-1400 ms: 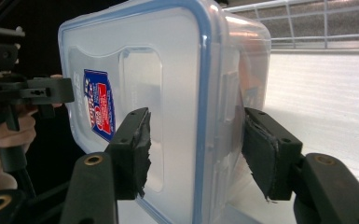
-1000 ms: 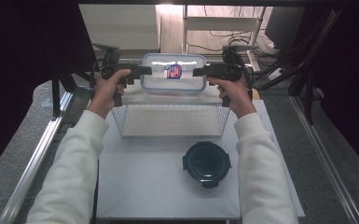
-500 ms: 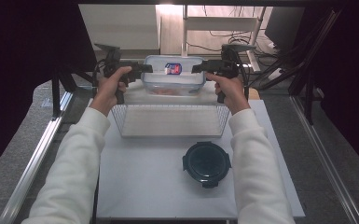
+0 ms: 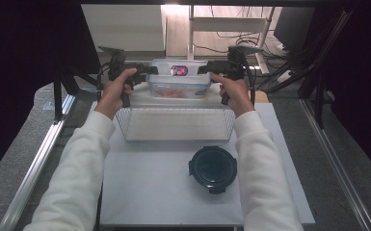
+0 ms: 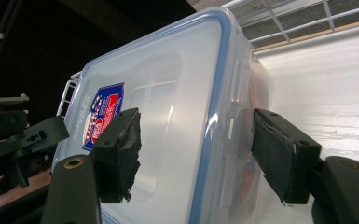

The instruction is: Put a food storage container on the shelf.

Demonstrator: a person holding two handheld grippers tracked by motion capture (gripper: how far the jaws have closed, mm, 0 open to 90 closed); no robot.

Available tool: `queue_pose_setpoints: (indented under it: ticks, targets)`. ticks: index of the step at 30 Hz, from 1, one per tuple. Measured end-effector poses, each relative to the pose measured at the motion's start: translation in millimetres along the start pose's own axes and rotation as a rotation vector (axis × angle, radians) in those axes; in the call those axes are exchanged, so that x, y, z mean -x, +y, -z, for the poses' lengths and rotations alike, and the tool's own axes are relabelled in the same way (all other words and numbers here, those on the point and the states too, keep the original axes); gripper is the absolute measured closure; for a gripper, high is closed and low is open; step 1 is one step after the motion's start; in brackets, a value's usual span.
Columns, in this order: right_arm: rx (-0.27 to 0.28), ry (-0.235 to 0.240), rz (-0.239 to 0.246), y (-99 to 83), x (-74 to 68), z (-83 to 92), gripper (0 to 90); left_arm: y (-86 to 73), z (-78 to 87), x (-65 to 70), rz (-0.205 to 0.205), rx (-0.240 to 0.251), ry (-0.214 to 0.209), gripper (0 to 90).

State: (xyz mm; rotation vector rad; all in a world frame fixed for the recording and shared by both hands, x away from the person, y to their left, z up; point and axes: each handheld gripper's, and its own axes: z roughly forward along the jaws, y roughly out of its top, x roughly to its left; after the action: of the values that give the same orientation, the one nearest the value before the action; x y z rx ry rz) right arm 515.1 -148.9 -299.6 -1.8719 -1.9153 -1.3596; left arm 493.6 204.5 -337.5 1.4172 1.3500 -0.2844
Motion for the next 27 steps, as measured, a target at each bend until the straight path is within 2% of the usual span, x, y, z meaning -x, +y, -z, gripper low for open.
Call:
queue_pose_setpoints:
  ticks: [1, 2, 3, 5, 8, 9, 11, 12, 13, 15, 16, 17, 20, 21, 27]
  targets:
    - [0.006, -0.012, 0.007, -0.8, -1.9, -0.1, 26.1, -0.8, 0.3, 2.6, -0.019, 0.01, 0.017, 34.8]
    - [0.036, -0.047, 0.043, -4.0, -8.8, 2.0, 16.9, -1.8, 1.7, 6.8, -0.049, 0.027, 0.045, 27.3]
    - [0.036, -0.047, 0.043, -4.0, -8.8, 2.0, 16.9, -2.5, 3.1, 9.4, -0.066, 0.042, 0.057, 27.3]
    - [0.049, -0.062, 0.066, -6.8, -14.4, 5.5, 10.8, -4.3, 7.8, 15.7, -0.088, 0.073, 0.054, 22.9]
    - [0.077, -0.092, 0.105, -11.6, -22.7, 14.3, 7.1, -6.8, 17.4, 26.2, -0.155, 0.112, 0.116, 17.8]
    - [0.083, -0.095, 0.126, -14.4, -26.1, 19.0, 6.6, -7.8, 19.8, 28.3, -0.166, 0.119, 0.118, 17.1]
    - [0.08, -0.097, 0.164, -19.8, -32.1, 26.7, 5.1, -11.4, 27.0, 33.1, -0.222, 0.11, 0.112, 16.0]
    - [0.089, -0.103, 0.2, -23.6, -35.4, 32.2, 5.0, -15.4, 31.8, 36.8, -0.259, 0.105, 0.119, 15.5]
    - [0.102, -0.099, 0.24, -28.8, -39.0, 39.5, 5.3, -18.5, 35.0, 38.6, -0.279, 0.1, 0.121, 15.5]
    - [0.099, -0.079, 0.287, -36.2, -41.4, 50.1, 5.8, -27.7, 43.1, 41.4, -0.323, 0.073, 0.112, 15.6]
    - [0.102, -0.074, 0.322, -40.7, -41.9, 56.4, 6.8, -36.2, 48.3, 43.3, -0.345, 0.064, 0.117, 15.6]
    - [0.105, -0.068, 0.376, -48.2, -41.5, 65.2, 7.8, -40.8, 50.9, 43.9, -0.355, 0.058, 0.119, 15.8]
    - [0.123, -0.046, 0.444, -62.9, -37.8, 79.0, 11.4, -60.7, 62.3, 46.5, -0.395, 0.038, 0.105, 16.4]
    - [0.12, -0.041, 0.48, -71.2, -34.9, 83.8, 11.9, -66.3, 65.0, 47.6, -0.403, 0.036, 0.107, 16.6]
    - [0.12, 0.003, 0.578, -116.6, -13.5, 100.1, 16.6, -113.8, 85.5, 51.1, -0.483, 0.007, 0.108, 18.2]
